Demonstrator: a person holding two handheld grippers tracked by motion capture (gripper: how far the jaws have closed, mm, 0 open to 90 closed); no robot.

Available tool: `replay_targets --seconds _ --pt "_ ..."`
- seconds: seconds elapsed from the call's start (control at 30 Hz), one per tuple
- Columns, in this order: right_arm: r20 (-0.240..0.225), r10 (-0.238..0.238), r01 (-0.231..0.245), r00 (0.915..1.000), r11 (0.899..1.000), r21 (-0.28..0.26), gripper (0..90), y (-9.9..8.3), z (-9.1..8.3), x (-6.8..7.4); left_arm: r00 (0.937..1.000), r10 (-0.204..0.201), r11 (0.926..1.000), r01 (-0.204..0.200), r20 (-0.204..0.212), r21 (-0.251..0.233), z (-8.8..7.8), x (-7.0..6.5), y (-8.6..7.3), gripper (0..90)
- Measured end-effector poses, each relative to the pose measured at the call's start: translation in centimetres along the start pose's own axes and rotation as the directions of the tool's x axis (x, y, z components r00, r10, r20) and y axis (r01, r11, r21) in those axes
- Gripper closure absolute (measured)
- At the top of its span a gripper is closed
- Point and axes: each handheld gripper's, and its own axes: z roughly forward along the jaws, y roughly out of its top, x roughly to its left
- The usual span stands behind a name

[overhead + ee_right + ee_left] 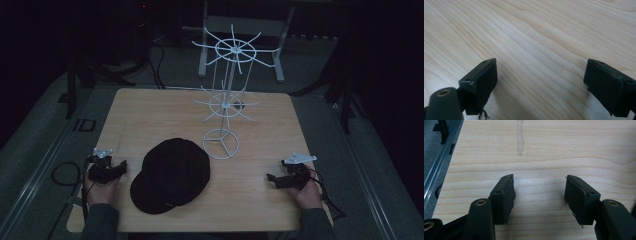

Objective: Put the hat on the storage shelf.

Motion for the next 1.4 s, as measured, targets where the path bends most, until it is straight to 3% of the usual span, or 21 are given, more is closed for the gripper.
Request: replay_targets --seconds 0.13,0.2,0.33,0.4,0.6,0.67,0.73,0.8,0.93,0.97,1.03,1.1,1.13,1.2,1.23,1.4 --pt "0.000 0.000 0.000 1.0000 1.000 0.000 11.7 0.0 0.0 0.0 1.0000 0.002 1.0000 -0.002 0.003 0.008 -0.1 0.1 0.1 43.5" --pt "0.000 0.001 -0.001 1.0000 1.000 0.000 11.8 0.0 0.0 0.0 1.0000 0.005 0.9994 -0.005 0.005 0.035 -0.4 0.2 0.2 49.3" --pt "0.000 0.001 -0.001 1.0000 1.000 0.000 11.8 0.0 0.0 0.0 0.9989 -0.013 0.9993 0.012 0.045 0.035 -1.3 0.4 0.6 51.1" --pt "0.001 0.001 -0.001 1.0000 1.000 -0.001 11.8 0.0 0.0 0.0 0.9973 0.016 0.9992 -0.019 0.071 0.036 -2.2 0.4 1.1 51.0" --pt "0.001 0.001 -0.001 1.0000 1.000 -0.001 11.9 0.0 0.0 0.0 0.9911 0.022 0.9984 -0.029 0.131 0.049 -3.1 0.4 1.4 50.3" --pt "0.001 0.001 -0.001 1.0000 1.000 -0.001 11.9 0.0 0.0 0.0 0.9875 0.033 0.9973 -0.043 0.154 0.059 -3.2 0.4 1.5 50.0" --pt "0.001 0.001 -0.001 1.0000 1.000 -0.001 11.9 0.0 0.0 0.0 0.9798 0.048 0.9945 -0.065 0.194 0.082 -3.3 0.1 1.7 49.3" --pt "0.001 0.001 -0.001 1.0000 1.000 -0.001 11.9 0.0 0.0 0.0 0.9744 0.073 0.9922 -0.093 0.212 0.084 -3.5 -0.2 1.9 48.8" --pt "0.002 0.002 -0.002 1.0000 1.000 -0.001 12.0 0.0 0.0 0.0 0.9686 0.086 0.9913 -0.107 0.233 0.077 -3.7 -0.4 2.2 48.7" --pt "0.002 0.003 -0.003 1.0000 1.000 -0.001 12.0 0.0 0.0 0.0 0.9613 0.108 0.9887 -0.130 0.254 0.074 -3.8 -0.6 2.7 48.3" --pt "0.003 0.004 -0.004 1.0000 1.000 -0.001 12.0 0.0 0.0 0.0 0.9545 0.127 0.9847 -0.154 0.270 0.081 -3.8 -0.8 3.1 47.9" --pt "0.003 0.004 -0.004 1.0000 1.000 -0.001 12.0 0.0 0.0 0.0 0.9517 0.131 0.9842 -0.158 0.278 0.079 -3.8 -0.9 3.2 47.9" --pt "0.003 0.004 -0.004 1.0000 1.000 0.000 12.0 0.0 0.0 0.0 0.9450 0.134 0.9837 -0.163 0.299 0.076 -3.9 -1.1 3.5 47.9" --pt "0.004 0.004 -0.004 1.0000 1.000 0.001 12.0 0.0 0.0 0.0 0.9393 0.139 0.9832 -0.169 0.313 0.069 -4.0 -1.4 3.9 47.9" --pt "0.004 0.004 -0.004 1.0000 1.000 0.001 12.0 0.0 0.0 0.0 0.9393 0.139 0.9832 -0.169 0.313 0.069 -4.0 -1.4 3.9 47.8" --pt "0.003 0.006 -0.006 1.0000 1.000 0.001 12.1 0.0 0.0 0.0 0.9278 0.148 0.9824 -0.178 0.342 0.056 -4.4 -1.9 4.9 48.0"
